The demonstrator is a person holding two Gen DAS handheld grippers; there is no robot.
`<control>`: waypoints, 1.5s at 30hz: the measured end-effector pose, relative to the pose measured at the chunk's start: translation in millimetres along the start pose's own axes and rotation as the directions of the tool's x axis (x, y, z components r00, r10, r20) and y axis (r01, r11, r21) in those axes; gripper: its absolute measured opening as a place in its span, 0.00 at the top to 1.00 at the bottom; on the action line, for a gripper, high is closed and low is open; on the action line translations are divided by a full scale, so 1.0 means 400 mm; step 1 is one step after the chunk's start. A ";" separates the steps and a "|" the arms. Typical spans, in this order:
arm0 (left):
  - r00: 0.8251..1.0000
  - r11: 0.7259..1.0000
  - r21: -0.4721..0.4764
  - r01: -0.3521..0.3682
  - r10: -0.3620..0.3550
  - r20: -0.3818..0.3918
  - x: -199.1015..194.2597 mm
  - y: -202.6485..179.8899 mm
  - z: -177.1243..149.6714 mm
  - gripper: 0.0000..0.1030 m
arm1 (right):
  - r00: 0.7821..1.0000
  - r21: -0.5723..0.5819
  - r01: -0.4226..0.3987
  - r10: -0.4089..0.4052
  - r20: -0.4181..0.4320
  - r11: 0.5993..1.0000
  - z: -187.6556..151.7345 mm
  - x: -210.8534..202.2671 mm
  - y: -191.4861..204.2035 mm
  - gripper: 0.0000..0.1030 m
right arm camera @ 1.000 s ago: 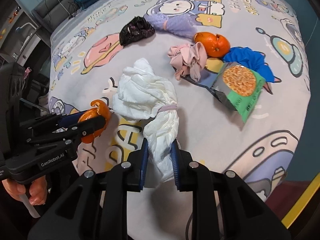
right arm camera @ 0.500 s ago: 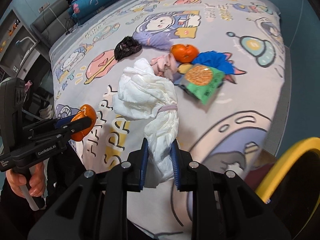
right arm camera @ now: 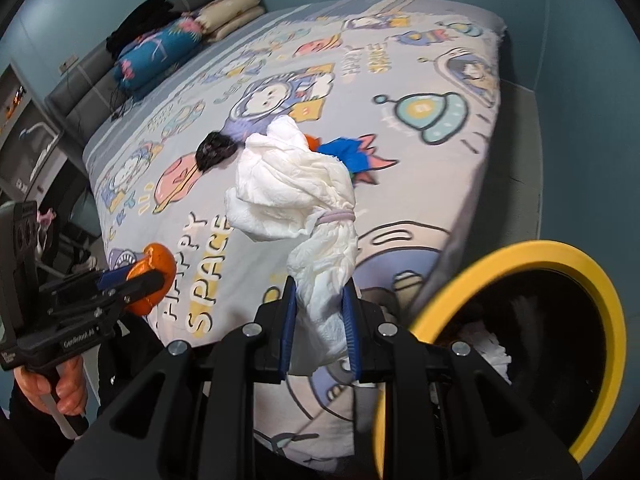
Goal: Collect trash
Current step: 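Carry peel and tissues to the bin and open both tools to drop them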
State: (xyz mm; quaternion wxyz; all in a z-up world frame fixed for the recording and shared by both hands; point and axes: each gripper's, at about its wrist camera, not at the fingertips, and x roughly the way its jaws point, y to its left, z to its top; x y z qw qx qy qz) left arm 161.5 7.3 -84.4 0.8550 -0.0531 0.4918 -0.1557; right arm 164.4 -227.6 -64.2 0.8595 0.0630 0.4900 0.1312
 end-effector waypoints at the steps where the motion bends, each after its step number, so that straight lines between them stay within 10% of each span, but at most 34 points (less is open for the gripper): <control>1: 1.000 1.000 0.008 0.002 -0.002 0.000 -0.001 -0.013 0.001 0.67 | 1.000 0.011 -0.001 0.001 0.010 1.000 -0.002 -0.013 -0.010 0.80; 45: 0.966 0.926 0.288 0.243 -0.204 -0.160 0.122 -0.497 -0.013 0.67 | 0.981 0.381 0.161 -0.189 0.036 0.910 -0.148 -0.180 -0.364 0.79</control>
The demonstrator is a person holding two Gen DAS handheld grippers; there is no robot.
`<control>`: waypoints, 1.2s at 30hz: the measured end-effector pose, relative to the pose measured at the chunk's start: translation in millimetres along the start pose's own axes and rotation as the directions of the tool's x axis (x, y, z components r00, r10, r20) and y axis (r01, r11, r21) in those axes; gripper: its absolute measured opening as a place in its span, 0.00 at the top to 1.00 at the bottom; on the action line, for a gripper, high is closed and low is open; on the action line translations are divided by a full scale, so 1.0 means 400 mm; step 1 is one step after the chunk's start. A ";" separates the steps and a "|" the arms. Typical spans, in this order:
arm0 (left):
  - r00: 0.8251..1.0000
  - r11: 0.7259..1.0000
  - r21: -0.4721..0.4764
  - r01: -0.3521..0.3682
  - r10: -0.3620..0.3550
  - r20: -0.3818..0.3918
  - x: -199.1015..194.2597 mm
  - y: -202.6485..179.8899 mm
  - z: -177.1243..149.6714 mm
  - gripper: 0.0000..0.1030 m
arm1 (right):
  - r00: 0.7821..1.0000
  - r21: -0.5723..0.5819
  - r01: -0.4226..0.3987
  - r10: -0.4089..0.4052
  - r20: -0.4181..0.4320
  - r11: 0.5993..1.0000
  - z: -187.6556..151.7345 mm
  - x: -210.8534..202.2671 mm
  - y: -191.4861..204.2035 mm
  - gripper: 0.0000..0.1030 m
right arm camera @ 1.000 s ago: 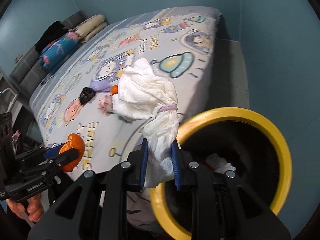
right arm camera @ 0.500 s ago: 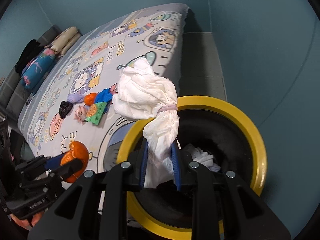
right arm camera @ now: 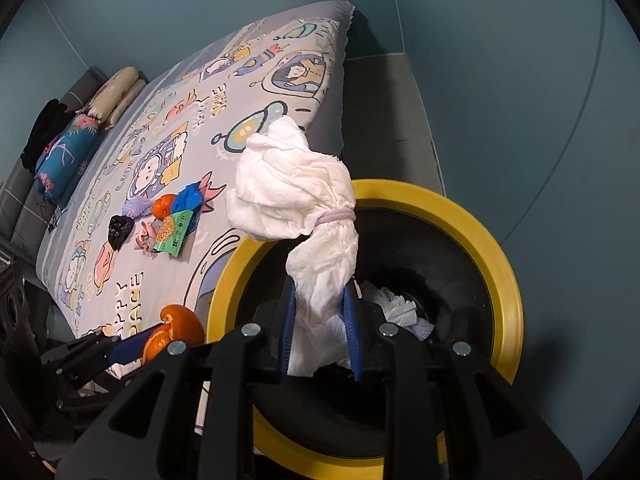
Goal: Collect trash
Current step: 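Carry peel and tissues to the bin and open both tools to drop them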
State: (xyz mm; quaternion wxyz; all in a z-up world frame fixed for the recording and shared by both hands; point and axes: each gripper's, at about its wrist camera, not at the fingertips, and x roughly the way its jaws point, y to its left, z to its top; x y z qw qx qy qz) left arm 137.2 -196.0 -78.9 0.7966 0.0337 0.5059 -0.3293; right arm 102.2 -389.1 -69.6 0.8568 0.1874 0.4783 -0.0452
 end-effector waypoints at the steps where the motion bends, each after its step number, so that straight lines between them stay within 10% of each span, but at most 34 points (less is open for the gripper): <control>1: 1.000 1.000 0.003 0.001 -0.001 -0.004 0.004 -0.002 -0.001 0.67 | 1.000 0.005 -0.003 0.003 -0.004 1.000 -0.001 0.004 -0.004 0.79; 18: 0.998 0.999 0.008 0.048 -0.048 -0.037 0.043 -0.017 -0.017 0.65 | 0.999 0.080 -0.037 0.038 -0.010 0.996 0.002 0.032 -0.053 0.74; 36: 0.998 0.999 -0.017 0.030 -0.029 0.053 -0.019 0.022 -0.012 0.26 | 0.996 0.113 -0.078 0.072 0.057 0.991 0.021 -0.006 -0.063 0.53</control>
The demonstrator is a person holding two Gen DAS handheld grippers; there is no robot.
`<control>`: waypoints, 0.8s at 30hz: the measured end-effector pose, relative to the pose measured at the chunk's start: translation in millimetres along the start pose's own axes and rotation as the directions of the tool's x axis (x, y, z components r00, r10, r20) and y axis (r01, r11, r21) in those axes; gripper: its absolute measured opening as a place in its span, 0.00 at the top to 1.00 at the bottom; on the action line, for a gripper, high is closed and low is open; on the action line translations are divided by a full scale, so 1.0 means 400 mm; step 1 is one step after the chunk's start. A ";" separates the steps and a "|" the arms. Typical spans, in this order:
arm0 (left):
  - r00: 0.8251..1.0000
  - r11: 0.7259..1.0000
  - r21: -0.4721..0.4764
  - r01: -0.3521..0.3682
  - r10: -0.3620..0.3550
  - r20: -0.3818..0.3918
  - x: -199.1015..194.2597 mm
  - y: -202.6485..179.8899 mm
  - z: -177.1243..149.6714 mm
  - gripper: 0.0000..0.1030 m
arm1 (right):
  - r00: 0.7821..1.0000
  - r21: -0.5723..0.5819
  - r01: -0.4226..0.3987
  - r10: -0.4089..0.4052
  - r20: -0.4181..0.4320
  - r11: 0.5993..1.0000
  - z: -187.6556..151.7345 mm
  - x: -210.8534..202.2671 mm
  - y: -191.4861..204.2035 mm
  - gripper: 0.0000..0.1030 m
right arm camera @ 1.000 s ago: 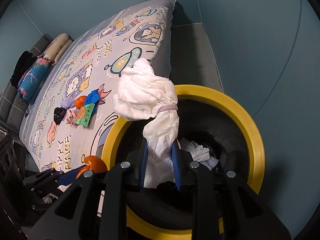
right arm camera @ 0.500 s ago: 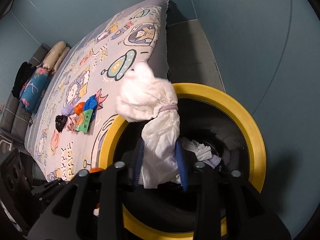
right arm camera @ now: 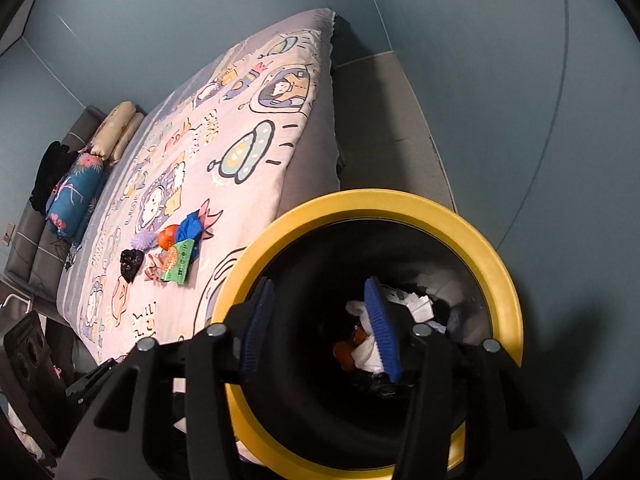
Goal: Collect trash
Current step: 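Carry peel and tissues to the bin and open both tools to drop them, then move both tools back over the bed toward the remaining trash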
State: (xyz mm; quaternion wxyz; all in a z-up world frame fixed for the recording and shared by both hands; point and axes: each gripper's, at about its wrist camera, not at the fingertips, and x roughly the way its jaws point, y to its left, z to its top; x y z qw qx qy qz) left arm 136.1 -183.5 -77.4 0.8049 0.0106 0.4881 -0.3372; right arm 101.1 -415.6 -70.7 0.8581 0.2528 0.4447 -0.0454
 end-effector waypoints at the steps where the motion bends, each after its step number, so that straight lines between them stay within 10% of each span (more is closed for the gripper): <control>1: 1.000 1.000 -0.004 -0.012 0.012 0.009 -0.007 0.008 0.000 0.24 | 1.000 -0.003 -0.005 0.005 0.002 1.000 0.000 0.000 0.005 0.52; 24: 0.973 0.946 -0.290 -0.148 0.191 0.126 -0.142 0.371 -0.037 0.13 | 0.989 -0.221 -0.150 0.147 -0.028 0.964 0.004 0.058 0.292 0.34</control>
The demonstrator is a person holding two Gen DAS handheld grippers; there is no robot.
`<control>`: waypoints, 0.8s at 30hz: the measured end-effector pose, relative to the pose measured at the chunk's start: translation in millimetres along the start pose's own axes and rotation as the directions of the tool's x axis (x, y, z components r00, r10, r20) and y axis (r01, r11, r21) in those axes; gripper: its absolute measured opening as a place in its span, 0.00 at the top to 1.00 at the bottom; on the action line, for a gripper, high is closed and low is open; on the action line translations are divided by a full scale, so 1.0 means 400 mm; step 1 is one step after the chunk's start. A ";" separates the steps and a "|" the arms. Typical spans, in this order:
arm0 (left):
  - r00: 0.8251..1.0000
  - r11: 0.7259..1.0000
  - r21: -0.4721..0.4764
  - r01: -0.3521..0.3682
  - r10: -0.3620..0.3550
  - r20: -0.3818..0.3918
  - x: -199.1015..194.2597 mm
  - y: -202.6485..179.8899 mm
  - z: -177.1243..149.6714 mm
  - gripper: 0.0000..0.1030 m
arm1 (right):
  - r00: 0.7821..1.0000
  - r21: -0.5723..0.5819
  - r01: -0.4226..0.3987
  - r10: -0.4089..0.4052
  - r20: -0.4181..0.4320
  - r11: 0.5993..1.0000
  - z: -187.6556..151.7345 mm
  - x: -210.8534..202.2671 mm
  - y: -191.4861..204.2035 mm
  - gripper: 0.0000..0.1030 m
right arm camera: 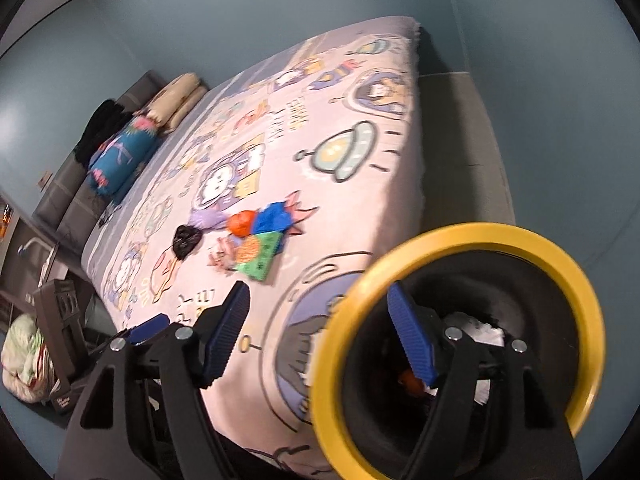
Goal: Collect trash
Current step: 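Move both tools back over the bed toward the remaining trash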
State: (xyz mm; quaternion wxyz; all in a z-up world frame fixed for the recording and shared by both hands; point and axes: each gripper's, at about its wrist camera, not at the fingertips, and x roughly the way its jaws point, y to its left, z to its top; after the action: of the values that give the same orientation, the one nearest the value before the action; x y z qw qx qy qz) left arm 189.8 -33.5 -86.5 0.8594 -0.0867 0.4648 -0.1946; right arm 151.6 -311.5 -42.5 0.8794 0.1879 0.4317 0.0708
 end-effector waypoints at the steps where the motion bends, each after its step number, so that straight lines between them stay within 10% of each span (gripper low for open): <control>1: 1.000 1.000 -0.010 -0.015 0.015 0.003 -0.002 0.022 0.003 0.13 | 1.000 -0.015 -0.003 0.003 -0.004 1.000 0.004 0.011 0.018 0.34; 24: 0.966 0.946 -0.209 -0.249 0.258 0.013 0.020 0.439 0.124 0.10 | 0.969 -0.136 -0.025 -0.010 -0.249 0.990 0.061 0.412 0.202 0.34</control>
State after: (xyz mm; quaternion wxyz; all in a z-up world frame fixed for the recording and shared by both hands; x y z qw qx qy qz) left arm 279.6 121.4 -123.3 0.8729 -0.1183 0.4723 -0.0318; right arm 275.6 -196.5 -118.0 0.8289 0.1179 0.5319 0.1266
